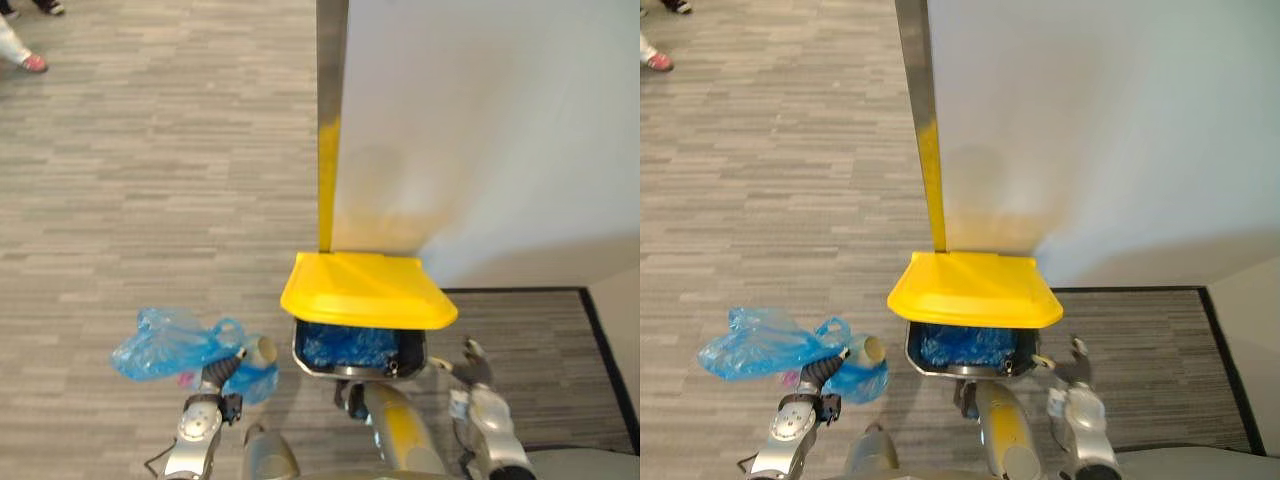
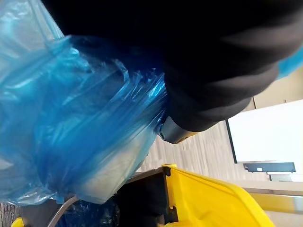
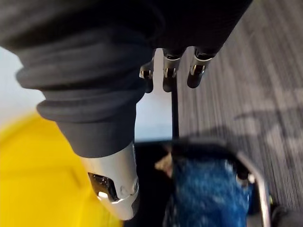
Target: Gather rubbish on tea table into small bin, then transfer packed bag to large trash can.
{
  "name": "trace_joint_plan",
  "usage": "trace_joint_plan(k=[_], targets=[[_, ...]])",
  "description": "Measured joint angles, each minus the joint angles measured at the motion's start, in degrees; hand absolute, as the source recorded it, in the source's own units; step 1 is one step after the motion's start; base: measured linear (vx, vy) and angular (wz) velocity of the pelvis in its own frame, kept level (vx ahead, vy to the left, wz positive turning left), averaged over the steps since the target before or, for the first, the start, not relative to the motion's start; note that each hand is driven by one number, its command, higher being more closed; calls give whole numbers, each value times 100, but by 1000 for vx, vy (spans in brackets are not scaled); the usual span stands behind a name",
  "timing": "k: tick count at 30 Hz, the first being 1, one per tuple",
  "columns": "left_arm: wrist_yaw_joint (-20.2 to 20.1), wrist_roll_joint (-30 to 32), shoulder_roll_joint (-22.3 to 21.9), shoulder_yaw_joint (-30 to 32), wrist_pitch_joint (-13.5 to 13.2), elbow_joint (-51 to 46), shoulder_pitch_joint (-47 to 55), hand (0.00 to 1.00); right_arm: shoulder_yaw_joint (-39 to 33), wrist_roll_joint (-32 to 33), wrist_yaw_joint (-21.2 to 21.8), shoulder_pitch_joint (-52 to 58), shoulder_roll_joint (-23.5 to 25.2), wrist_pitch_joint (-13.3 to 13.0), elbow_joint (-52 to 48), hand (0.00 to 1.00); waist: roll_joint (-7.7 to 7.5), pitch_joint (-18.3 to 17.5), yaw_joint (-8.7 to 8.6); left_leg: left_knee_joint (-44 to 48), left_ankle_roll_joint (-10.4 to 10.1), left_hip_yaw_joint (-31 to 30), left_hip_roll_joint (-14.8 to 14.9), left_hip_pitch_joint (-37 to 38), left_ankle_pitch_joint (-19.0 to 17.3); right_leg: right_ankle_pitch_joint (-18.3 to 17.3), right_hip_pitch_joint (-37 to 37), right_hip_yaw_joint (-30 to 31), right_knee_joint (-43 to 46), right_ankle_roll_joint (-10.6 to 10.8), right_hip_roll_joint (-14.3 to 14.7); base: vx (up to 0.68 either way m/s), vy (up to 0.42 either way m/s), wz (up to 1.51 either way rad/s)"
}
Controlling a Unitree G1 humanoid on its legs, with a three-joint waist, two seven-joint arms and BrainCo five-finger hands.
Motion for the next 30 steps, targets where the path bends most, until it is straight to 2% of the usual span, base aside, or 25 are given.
trace_joint_plan(k=[2,3,4,5,6,7,8,9,11,12,14,16,21,26,30], targets=[[4,0,-32,-3,-1,41,-202,100,464,-34,112,-325,2,-28,-12,0,-20,102,82,484,62,161,-180,-165,27,33,-4,-121,38,-29,-12,-146,-94,17],[4,-1,-56,-21,-14,60,-424,100,680,-45,142,-602,20,-42,-11,0,42,175,81,151,545,331,-38,-178,-233,8,-113,-279,132,-28,15,-166,-122,48],[30,-6,20,-8,-61,86,-699,100,804,-64,181,-955,119,-24,117,0,-100,339,175,-64,417,292,-43,-200,-386,7,-231,-284,162,-21,-10,-170,-146,51],[45,-6,71,0,-59,105,-830,100,838,-81,192,-1181,165,-6,188,0,-127,482,255,-153,401,264,-44,-218,-375,9,-262,-277,175,31,-14,-131,-186,53],[111,-12,111,-1,-53,142,-1002,100,1025,-86,216,-1653,196,8,296,0,-140,677,286,-105,350,125,7,-316,-350,164,-546,284,989,-570,19,-76,-194,86],[155,-48,92,10,-71,116,-1027,100,1106,-85,209,-2014,229,13,313,0,-221,774,251,64,161,-38,-84,-411,-292,-94,-458,637,942,-579,16,-42,-191,84],[200,-75,71,11,-74,84,-1053,100,1165,-85,205,-2299,209,14,341,0,-126,840,314,225,151,-153,-70,-507,-297,-143,-473,545,886,-446,69,9,-124,39],[263,-153,85,-4,-84,66,-1013,100,1219,-81,165,-2823,133,-26,342,0,-14,920,439,503,177,-145,-102,-578,-304,-53,-527,328,730,-331,83,7,-64,-18],[321,-271,182,-33,-90,58,-1082,100,1206,-74,97,-3432,144,-26,347,0,33,1028,454,481,295,-62,-100,-562,-478,32,-575,89,597,-307,90,5,-28,5],[373,-327,205,-99,-91,28,-1180,100,1166,-67,48,-3756,76,-24,345,0,-27,1125,508,400,289,-75,-102,-574,-479,105,-570,46,532,-319,89,-37,-52,20],[367,-429,198,-283,-101,-217,-1183,100,1159,-24,-68,-4040,-54,-14,334,0,-35,1136,581,355,288,-122,-90,-595,-476,156,-558,36,416,-278,127,-58,-53,1],[368,-461,200,-395,-130,-452,-1164,100,1160,-24,-102,-4169,-183,4,318,0,-35,1136,578,304,236,-142,-88,-604,-449,236,-552,31,370,-257,127,-40,-12,-2],[354,-568,213,-746,-236,-1099,-1204,100,1162,-25,-180,-4338,-434,21,192,0,-33,1137,574,265,216,-163,-94,-593,-437,344,-476,0,242,-383,127,2,11,2],[247,-672,232,-1192,-263,-1436,-1323,100,1192,-24,-174,-4352,-465,25,-93,0,-36,1135,553,268,190,-137,-107,-504,-421,392,-387,17,264,-451,125,35,31,-2],[224,-682,299,-1629,-296,-1993,-1651,100,1227,-24,-154,-4314,-458,30,-94,0,-48,1126,543,272,244,-70,-125,-318,-449,392,-221,84,266,-450,117,2,33,-3]])
